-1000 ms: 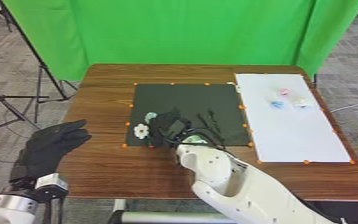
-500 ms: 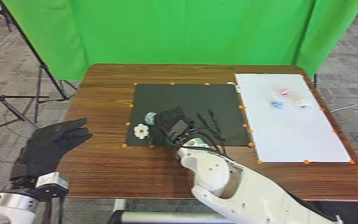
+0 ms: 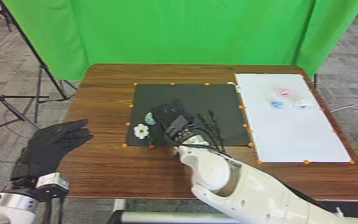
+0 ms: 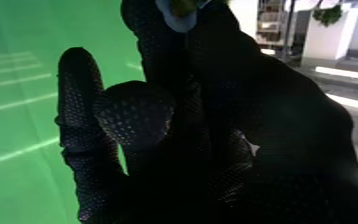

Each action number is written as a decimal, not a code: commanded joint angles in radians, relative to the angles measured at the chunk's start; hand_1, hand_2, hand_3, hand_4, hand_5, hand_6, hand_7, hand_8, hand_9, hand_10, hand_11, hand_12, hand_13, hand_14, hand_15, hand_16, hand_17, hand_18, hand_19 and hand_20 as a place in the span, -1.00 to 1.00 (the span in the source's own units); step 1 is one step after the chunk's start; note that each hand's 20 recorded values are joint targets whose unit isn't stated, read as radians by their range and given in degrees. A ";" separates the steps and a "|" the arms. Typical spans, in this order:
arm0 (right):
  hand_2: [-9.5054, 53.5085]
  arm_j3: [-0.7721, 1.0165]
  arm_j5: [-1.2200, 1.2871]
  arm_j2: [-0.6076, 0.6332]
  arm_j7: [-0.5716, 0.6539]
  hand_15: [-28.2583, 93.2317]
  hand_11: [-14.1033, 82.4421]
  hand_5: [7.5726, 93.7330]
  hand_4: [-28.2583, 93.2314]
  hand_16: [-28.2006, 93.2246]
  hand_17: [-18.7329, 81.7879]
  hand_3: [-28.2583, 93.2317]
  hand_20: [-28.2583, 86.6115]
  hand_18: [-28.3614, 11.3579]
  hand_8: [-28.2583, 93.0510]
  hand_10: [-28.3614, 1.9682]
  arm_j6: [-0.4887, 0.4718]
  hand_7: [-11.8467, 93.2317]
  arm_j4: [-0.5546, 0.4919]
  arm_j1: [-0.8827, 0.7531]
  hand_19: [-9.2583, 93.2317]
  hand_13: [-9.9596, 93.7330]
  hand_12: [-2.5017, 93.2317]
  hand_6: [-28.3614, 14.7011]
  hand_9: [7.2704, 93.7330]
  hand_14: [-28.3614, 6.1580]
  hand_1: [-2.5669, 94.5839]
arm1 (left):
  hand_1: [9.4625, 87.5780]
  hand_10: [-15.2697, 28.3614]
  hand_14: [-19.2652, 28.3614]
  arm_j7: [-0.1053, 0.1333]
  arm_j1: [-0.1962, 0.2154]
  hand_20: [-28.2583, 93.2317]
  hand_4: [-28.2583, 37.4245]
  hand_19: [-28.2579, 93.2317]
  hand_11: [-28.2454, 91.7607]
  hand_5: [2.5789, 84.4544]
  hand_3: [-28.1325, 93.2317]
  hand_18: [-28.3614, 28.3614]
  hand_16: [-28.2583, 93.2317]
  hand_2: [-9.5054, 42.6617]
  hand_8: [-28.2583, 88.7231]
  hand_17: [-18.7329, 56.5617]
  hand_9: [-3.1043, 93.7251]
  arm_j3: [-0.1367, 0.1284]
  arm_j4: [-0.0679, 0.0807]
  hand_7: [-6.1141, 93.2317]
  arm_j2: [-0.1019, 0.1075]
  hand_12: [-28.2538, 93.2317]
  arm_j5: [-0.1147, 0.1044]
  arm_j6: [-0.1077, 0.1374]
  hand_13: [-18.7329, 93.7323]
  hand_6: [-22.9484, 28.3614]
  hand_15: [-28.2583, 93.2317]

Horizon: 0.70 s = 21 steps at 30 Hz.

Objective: Arrange flowers

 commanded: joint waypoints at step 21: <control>-1.00 0.083 -0.020 -0.047 0.023 0.67 -0.37 0.63 -1.00 -0.13 -0.06 0.71 -0.43 -0.56 -0.53 0.40 -0.134 -0.24 0.076 0.010 0.85 0.65 -0.17 0.31 0.84 0.32 0.19 | -0.47 0.75 0.96 0.012 -0.002 -0.30 -0.58 0.44 0.19 0.25 0.77 0.73 -0.76 -0.51 -0.67 -0.75 -0.02 0.015 0.007 -0.58 0.002 -0.36 0.001 -0.008 -0.13 0.53 0.52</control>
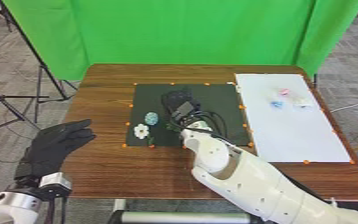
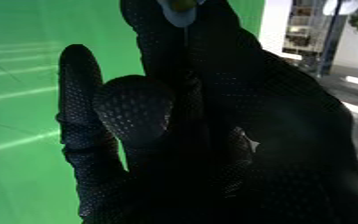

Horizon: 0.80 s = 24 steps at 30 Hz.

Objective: Arrange flowers

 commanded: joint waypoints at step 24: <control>-1.00 0.008 0.050 0.001 0.048 0.73 -0.03 0.37 -1.00 -0.12 -0.25 0.81 -0.33 -0.73 -0.73 -0.15 -0.195 -0.34 -0.064 0.017 0.77 0.36 -0.48 0.15 0.36 0.03 -0.01 | -0.46 0.75 0.96 0.016 0.038 -0.30 -0.59 0.44 0.19 0.24 0.77 0.73 -0.76 -0.51 -0.67 -0.75 -0.02 -0.008 -0.010 -0.58 -0.004 -0.36 0.000 0.007 -0.13 0.52 0.52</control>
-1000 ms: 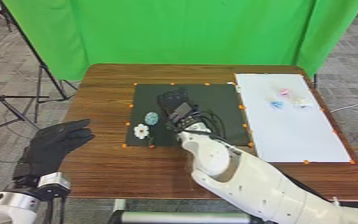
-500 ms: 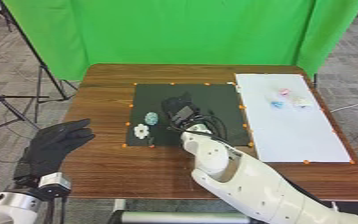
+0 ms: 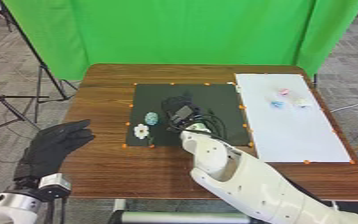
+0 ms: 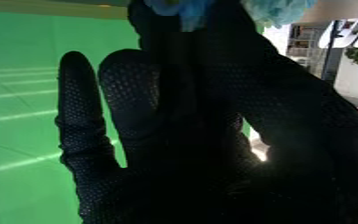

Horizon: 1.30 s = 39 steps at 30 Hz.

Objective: Arrange flowers

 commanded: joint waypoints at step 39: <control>-0.81 0.556 0.372 0.570 0.102 0.76 -0.20 0.11 -0.95 -0.26 -0.26 0.88 -0.27 -0.70 -0.73 -0.42 -0.121 -0.45 -0.154 -0.172 0.73 0.30 -0.61 0.00 0.13 -0.14 -0.30 | -0.46 0.75 0.96 0.103 0.149 -0.30 -0.59 0.44 0.19 0.24 0.77 0.73 -0.76 -0.51 -0.67 -0.75 -0.02 -0.020 -0.045 -0.58 0.042 -0.36 -0.033 0.086 -0.13 0.52 0.52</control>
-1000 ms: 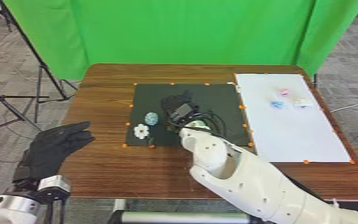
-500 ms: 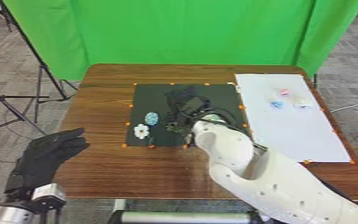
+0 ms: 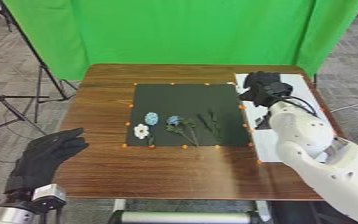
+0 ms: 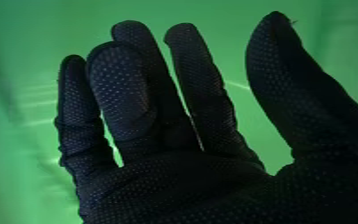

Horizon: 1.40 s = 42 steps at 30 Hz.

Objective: Arrange flowers

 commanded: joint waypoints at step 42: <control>-0.84 0.066 -0.050 -0.151 0.054 0.84 -0.31 0.04 -0.99 -0.27 -0.21 0.90 -0.29 -0.62 -0.73 -0.29 -0.247 -0.45 0.346 0.059 0.74 0.37 -0.62 0.08 0.07 0.00 -0.27 | -0.46 0.75 0.96 0.016 -0.060 -0.30 -0.60 0.44 0.19 0.24 0.77 0.73 -0.76 -0.51 -0.67 -0.75 -0.02 0.060 0.017 -0.58 0.009 -0.36 -0.017 -0.010 -0.13 0.53 0.52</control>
